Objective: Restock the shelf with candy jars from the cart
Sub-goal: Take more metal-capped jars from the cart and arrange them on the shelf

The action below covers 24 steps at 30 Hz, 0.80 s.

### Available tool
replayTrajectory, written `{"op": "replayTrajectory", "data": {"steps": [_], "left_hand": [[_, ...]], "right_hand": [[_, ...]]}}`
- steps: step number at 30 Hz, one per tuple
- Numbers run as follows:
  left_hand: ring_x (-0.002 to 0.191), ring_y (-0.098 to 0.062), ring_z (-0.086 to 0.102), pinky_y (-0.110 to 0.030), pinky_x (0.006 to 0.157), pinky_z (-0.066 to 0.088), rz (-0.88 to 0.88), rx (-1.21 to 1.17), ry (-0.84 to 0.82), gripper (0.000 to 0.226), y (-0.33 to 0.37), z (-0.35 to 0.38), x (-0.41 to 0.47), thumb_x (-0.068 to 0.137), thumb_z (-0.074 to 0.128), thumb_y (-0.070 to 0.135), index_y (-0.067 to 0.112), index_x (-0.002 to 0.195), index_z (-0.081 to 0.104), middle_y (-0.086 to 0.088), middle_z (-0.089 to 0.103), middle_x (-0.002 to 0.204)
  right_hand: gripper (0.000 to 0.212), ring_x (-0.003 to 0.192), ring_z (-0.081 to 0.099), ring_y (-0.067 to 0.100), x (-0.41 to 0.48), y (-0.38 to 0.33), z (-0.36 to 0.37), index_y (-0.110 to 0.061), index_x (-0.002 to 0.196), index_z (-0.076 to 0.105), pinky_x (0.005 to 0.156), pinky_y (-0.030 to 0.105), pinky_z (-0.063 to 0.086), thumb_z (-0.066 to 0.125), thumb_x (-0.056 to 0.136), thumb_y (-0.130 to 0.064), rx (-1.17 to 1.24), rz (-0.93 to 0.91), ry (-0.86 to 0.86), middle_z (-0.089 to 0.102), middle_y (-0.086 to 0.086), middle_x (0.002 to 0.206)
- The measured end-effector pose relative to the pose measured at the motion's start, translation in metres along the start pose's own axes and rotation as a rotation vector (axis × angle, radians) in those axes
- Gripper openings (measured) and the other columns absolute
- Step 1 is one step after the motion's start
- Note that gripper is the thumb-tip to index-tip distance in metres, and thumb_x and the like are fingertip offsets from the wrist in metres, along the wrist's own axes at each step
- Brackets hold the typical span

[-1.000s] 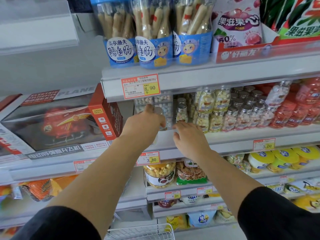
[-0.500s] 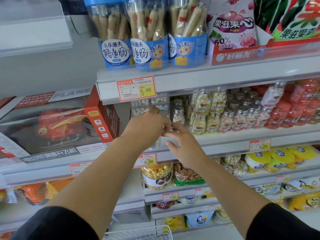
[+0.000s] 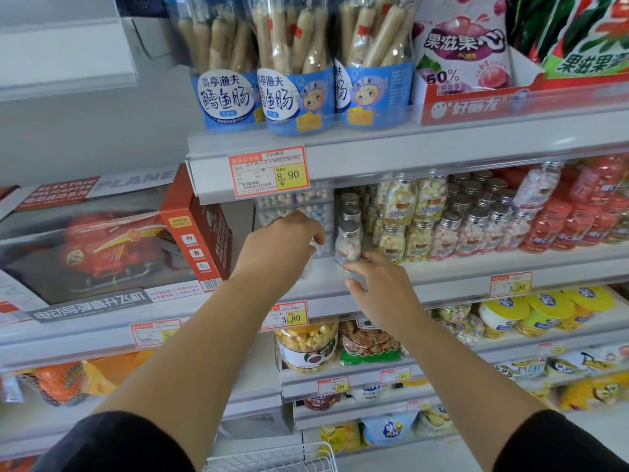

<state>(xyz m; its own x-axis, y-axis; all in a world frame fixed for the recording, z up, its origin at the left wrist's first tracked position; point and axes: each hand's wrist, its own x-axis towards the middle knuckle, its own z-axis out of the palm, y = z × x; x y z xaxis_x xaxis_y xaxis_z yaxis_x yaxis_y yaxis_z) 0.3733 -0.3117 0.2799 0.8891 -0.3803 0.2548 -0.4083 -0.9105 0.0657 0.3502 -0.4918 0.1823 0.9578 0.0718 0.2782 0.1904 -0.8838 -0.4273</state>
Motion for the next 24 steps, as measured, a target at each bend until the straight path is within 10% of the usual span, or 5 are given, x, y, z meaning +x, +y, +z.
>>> {"op": "replayTrajectory", "data": {"steps": [6,13,24], "left_hand": [[0.094,-0.020,0.062,-0.040,0.077,0.056,-0.060,-0.165,-0.051,0.026,-0.004,0.016,-0.004,0.096,0.062,0.023,0.026,0.122,0.062,0.002,0.055,0.124],[0.118,-0.018,0.056,-0.026,0.093,0.043,-0.217,-0.523,0.090,0.063,-0.008,0.029,-0.022,0.087,0.074,0.020,0.027,0.142,0.044,0.000,0.054,0.136],[0.107,-0.012,0.063,-0.031,0.089,0.053,-0.359,-0.674,0.088,0.059,-0.012,0.037,-0.030,0.089,0.072,0.020,0.023,0.142,0.047,0.003,0.063,0.126]], "right_hand": [[0.032,0.107,0.058,0.024,-0.015,-0.012,-0.005,-0.010,0.120,0.068,0.095,0.042,0.050,0.067,0.089,-0.016,0.076,0.021,0.255,0.059,0.004,0.119],[0.043,0.123,0.050,0.026,-0.016,-0.023,0.009,-0.014,0.134,0.057,0.103,0.042,0.040,0.063,0.093,-0.028,-0.022,0.003,0.129,0.057,0.003,0.131],[0.044,0.111,0.057,0.027,-0.002,-0.017,0.003,-0.012,0.135,0.055,0.097,0.040,0.045,0.060,0.095,-0.030,0.002,0.051,0.050,0.048,0.005,0.131]]}}
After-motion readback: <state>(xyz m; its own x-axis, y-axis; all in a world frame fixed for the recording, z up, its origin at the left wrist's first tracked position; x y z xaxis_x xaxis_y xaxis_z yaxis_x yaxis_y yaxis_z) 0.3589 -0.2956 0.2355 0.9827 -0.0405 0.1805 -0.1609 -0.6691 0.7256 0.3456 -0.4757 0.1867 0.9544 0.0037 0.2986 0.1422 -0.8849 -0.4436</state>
